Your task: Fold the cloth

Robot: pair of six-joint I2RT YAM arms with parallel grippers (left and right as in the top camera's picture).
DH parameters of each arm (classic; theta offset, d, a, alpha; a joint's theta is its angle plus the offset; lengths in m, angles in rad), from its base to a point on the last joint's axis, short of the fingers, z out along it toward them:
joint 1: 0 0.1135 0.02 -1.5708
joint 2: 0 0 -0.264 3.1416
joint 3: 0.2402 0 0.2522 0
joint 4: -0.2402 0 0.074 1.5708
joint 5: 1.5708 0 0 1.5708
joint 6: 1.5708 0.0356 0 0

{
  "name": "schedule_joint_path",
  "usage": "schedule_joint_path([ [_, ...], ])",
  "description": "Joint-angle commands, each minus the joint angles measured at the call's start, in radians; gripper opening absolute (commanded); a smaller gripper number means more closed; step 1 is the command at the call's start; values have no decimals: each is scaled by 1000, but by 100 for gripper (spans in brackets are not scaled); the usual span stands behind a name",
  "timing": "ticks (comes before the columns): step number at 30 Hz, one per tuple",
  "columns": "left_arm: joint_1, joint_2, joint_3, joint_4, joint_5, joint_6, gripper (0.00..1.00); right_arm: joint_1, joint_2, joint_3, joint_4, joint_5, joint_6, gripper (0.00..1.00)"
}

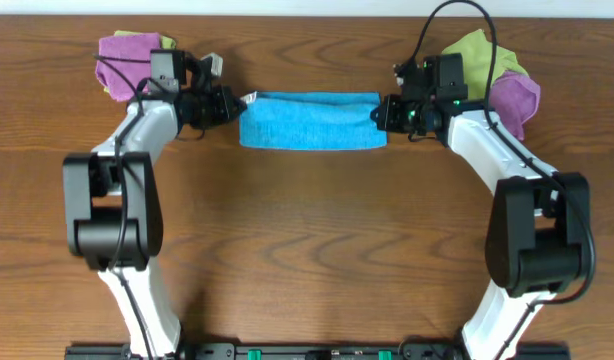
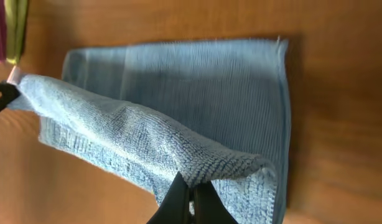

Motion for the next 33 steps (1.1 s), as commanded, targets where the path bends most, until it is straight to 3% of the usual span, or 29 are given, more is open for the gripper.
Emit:
schedule_joint_path([
  [1,4,63,112,-38,22,-3,6,-18,45,47,0,14,26,1],
  [7,4,123,201,-98,41,2,6,-20,90,93,8,36,25,2],
  [14,3,123,201,-321,46,107,6,-20,91,98,-139,17,24,2],
  [23,2,123,201,-344,-8,126,5,-19,91,98,-158,37,9,1],
  [24,2,123,201,-344,-8,126,6,-19,91,98,-158,38,9,5],
  [25,2,123,201,-345,-8,126,11,-19,91,98,-158,37,9,33],
  [26,2,123,201,-345,-8,126,39,-19,91,98,-159,37,9,62],
  [27,2,123,201,-345,-8,126,44,-19,91,98,-159,37,9,72],
  [30,5,122,202,-346,-6,142,45,-20,91,98,-159,35,8,79],
  [33,6,93,203,-379,-8,172,48,-19,66,99,-165,21,-61,74],
])
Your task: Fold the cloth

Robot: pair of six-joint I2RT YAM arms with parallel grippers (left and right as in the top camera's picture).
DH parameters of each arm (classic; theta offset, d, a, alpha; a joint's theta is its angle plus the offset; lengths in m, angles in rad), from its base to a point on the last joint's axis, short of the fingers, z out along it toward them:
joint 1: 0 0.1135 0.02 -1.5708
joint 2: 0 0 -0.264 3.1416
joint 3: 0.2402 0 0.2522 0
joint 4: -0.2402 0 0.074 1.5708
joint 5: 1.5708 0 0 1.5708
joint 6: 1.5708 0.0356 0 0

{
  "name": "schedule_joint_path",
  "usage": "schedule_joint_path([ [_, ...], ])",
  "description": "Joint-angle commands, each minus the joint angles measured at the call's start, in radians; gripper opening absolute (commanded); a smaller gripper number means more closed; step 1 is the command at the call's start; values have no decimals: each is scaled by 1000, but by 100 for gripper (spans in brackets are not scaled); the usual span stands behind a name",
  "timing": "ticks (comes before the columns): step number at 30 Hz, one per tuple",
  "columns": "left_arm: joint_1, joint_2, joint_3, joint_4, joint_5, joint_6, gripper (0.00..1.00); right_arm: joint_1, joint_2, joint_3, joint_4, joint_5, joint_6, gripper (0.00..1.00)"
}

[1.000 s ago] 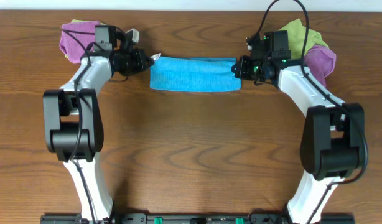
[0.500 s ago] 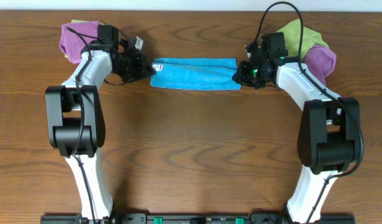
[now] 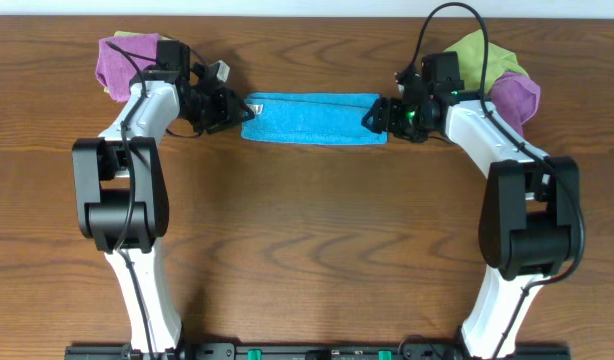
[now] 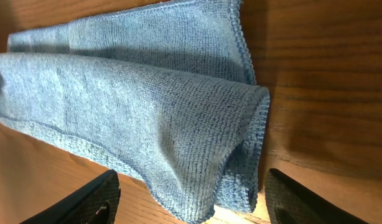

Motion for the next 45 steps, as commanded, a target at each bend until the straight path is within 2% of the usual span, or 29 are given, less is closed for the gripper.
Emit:
schedule_joint_path([
  [1,2,-27,18,-15,-15,50,50,-7,-32,22,-2,-7,-53,73],
  [5,-1,-95,18,21,-33,73,39,-7,-82,25,0,36,-54,68],
  [7,-1,-127,18,48,-53,85,30,-7,-97,25,0,37,-62,66],
  [8,-3,-146,18,62,-85,90,22,-5,-101,25,-1,37,-68,66],
  [11,-8,-163,18,72,-112,90,22,-3,-101,25,-7,37,-68,67],
  [12,-13,-162,18,70,-109,90,27,0,-101,25,-2,38,-68,66],
  [13,-21,-161,18,71,-106,92,28,0,-101,25,6,38,-68,61],
  [14,-37,-161,18,72,-107,111,29,1,-101,25,13,38,-68,48],
  [15,-55,-161,18,71,-109,151,25,2,-101,25,20,37,-68,19],
  [16,-74,-161,18,71,-129,178,18,2,-101,25,23,38,-67,1],
  [17,-97,-160,18,69,-179,187,8,3,-101,25,24,39,-67,1],
  [18,-114,-160,18,67,-240,188,6,3,-101,25,21,44,-67,1],
  [21,-165,-159,18,57,-437,215,5,5,-101,25,-9,77,-68,1],
  [26,-225,-130,18,51,-603,243,5,43,-101,25,-29,156,-99,1],
  [28,-229,-97,18,63,-661,237,6,82,-101,25,-19,247,-119,1],
  [34,-230,-58,18,108,-665,218,6,150,-95,25,39,412,-133,1],
  [45,-230,-49,17,134,-640,178,6,156,-23,25,71,418,-131,1],
])
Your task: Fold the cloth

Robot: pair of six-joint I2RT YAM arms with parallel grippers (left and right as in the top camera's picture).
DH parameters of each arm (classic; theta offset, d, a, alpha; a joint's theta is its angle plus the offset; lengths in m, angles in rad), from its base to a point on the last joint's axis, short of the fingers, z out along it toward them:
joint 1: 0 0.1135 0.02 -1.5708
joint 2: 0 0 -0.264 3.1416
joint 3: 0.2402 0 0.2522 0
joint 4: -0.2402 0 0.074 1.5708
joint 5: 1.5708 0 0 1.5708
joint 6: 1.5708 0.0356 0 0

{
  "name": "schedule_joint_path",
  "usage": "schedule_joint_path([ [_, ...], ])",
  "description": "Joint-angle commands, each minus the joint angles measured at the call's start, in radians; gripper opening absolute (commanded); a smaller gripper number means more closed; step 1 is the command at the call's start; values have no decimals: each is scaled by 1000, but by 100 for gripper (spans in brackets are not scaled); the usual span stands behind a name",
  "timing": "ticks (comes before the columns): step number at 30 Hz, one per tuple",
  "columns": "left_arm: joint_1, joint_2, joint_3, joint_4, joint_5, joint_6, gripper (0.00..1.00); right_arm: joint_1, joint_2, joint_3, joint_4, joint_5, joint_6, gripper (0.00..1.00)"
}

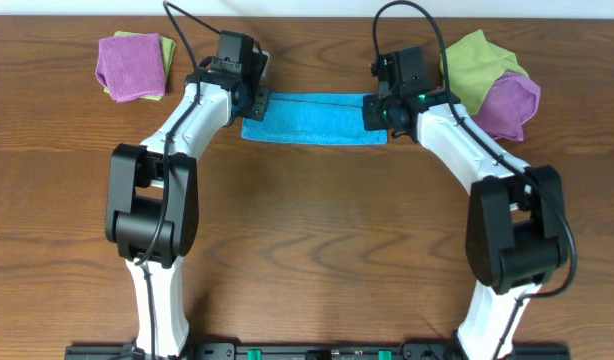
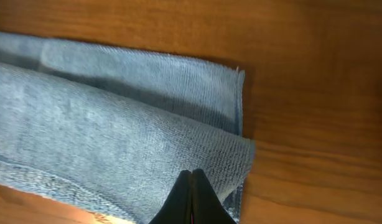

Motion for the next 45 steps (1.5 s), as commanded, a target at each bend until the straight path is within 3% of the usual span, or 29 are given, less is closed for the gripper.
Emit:
schedule_joint_path([
  [1,-1,18,11,-5,26,-23,6,5,29,15,1,14,-7,1],
  [15,-2,112,11,-35,60,-71,6,10,116,15,-7,14,-7,1],
  [32,-19,109,10,-451,108,-69,6,92,111,15,-332,23,31,2],
  [45,-18,67,11,-408,82,-66,6,92,-16,15,-296,105,52,2],
])
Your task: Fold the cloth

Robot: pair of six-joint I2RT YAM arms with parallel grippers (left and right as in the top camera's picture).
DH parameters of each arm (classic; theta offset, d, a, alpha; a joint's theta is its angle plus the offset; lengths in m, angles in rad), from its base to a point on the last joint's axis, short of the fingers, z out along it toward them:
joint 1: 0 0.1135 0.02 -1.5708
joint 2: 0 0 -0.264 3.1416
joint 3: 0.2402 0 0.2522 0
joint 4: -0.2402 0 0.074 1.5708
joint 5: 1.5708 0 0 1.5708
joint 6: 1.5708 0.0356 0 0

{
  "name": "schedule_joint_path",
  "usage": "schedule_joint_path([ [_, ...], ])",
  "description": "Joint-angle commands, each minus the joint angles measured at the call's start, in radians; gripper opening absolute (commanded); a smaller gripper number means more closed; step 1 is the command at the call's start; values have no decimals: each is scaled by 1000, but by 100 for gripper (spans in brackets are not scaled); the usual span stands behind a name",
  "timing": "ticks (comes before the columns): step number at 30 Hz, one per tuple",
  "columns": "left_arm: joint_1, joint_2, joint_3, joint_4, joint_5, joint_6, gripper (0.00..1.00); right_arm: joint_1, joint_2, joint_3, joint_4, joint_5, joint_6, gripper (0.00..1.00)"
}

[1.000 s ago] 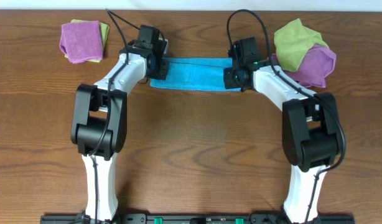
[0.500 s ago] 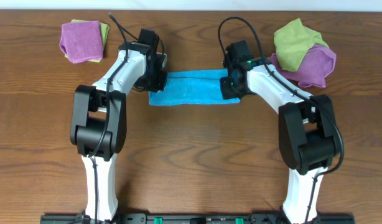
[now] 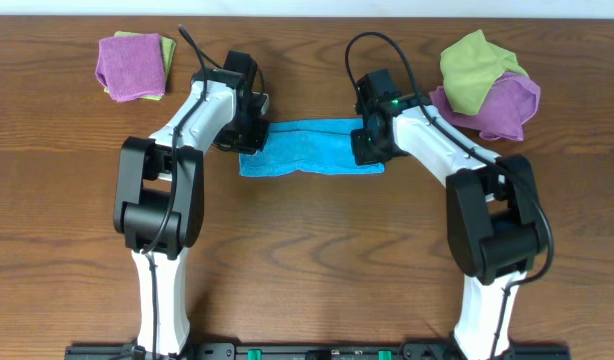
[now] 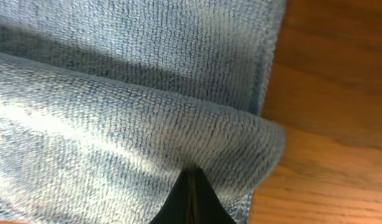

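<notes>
The blue cloth lies as a folded strip across the middle of the wooden table. In the overhead view my right gripper sits at the strip's right end. In the right wrist view my right gripper is shut, its tips pinching the raised top fold of the blue cloth, with a lower layer flat behind it. My left gripper sits at the strip's left end. The cloth runs up under it, and its fingers are mostly hidden by the wrist.
A folded purple cloth on a green one lies at the far left corner. A crumpled green cloth and a purple cloth lie at the far right, close behind my right arm.
Both grippers and the blue strip now lie nearer the table's front than 1.5 s ago. The strip looks wider and rumpled. The right wrist camera sits closer to the fold.
First both grippers held the cloth's ends, the right one shut on a lifted edge. Then the right gripper was open beside the narrow folded strip. Then it was shut again at the strip's far right edge, and now it holds the fold closer to the front.
</notes>
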Motion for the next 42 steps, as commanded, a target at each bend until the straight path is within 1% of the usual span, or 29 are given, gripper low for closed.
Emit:
schedule_joint_path([
  [1,-10,-16,-33,11,-51,-3,6,14,-98,-9,2,65,10,2],
  [5,-5,-63,-33,25,-135,13,6,14,-163,-9,-18,78,2,2],
  [7,2,-78,-33,30,-136,13,5,15,-202,-9,-20,79,-17,2],
  [10,15,-104,-33,35,-136,13,6,15,-273,-9,-26,134,-66,2],
  [14,18,-145,-33,39,-142,19,6,15,-361,-9,-53,138,-100,2],
  [21,8,-235,-33,18,-138,19,6,17,-524,-16,-208,138,-100,2],
  [23,4,-249,-33,-2,-127,19,6,17,-578,-44,-235,148,-100,2],
  [26,-10,-272,-34,-53,-125,11,6,16,-698,-128,-230,154,-100,2],
  [29,-24,-306,-50,-81,-122,-23,6,13,-863,-287,-157,161,-99,2],
  [30,-24,-327,-74,-68,-114,-42,6,8,-919,-364,-110,161,-98,1],
  [32,-22,-387,-173,7,-80,-71,6,-28,-998,-520,-3,127,-79,1],
  [34,-13,-428,-269,91,-25,-99,6,-78,-1006,-580,50,37,-80,1],
  [37,13,-463,-414,268,124,-171,6,-183,-968,-606,115,-130,-80,1],
  [39,25,-458,-471,374,246,-192,6,-254,-917,-605,175,-230,-90,1],
  [40,25,-451,-487,407,250,-214,6,-283,-882,-605,207,-286,-101,1],
  [42,21,-432,-491,417,237,-251,6,-314,-812,-605,255,-381,-103,1],
])
